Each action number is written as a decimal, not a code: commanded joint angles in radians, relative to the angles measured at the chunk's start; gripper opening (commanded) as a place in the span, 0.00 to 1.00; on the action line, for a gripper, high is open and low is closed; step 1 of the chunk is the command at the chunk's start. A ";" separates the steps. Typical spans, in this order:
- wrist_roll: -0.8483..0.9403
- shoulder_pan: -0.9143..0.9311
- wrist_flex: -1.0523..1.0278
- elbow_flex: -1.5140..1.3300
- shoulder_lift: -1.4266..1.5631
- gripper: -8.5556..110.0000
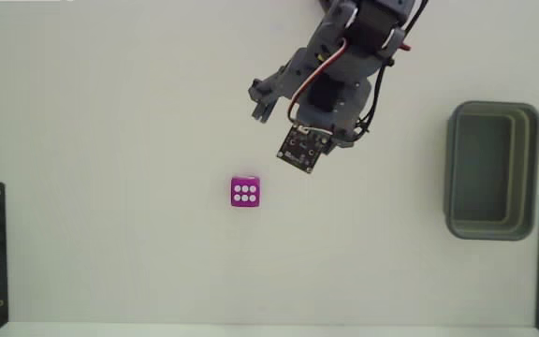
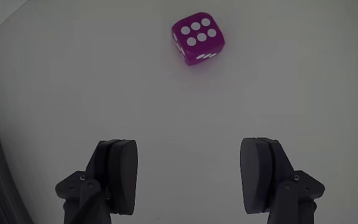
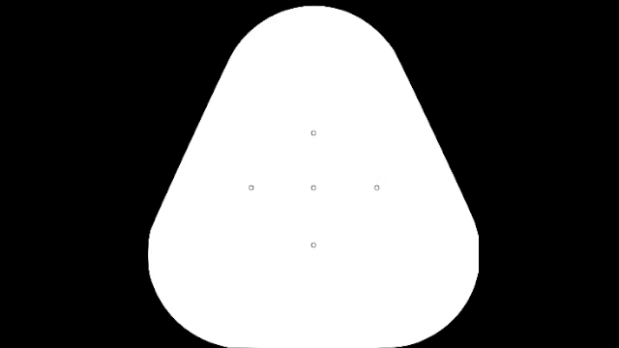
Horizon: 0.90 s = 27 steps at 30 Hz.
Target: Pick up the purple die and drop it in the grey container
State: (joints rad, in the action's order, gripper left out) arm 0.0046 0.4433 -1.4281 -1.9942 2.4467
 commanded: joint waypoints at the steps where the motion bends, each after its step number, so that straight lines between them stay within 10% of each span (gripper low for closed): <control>1: -0.005 0.025 -0.002 -0.005 0.034 1.00; 27: -0.005 0.025 0.271 0.106 -0.351 1.00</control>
State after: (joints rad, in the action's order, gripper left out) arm 0.0046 0.4433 -1.1842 -1.9482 2.1092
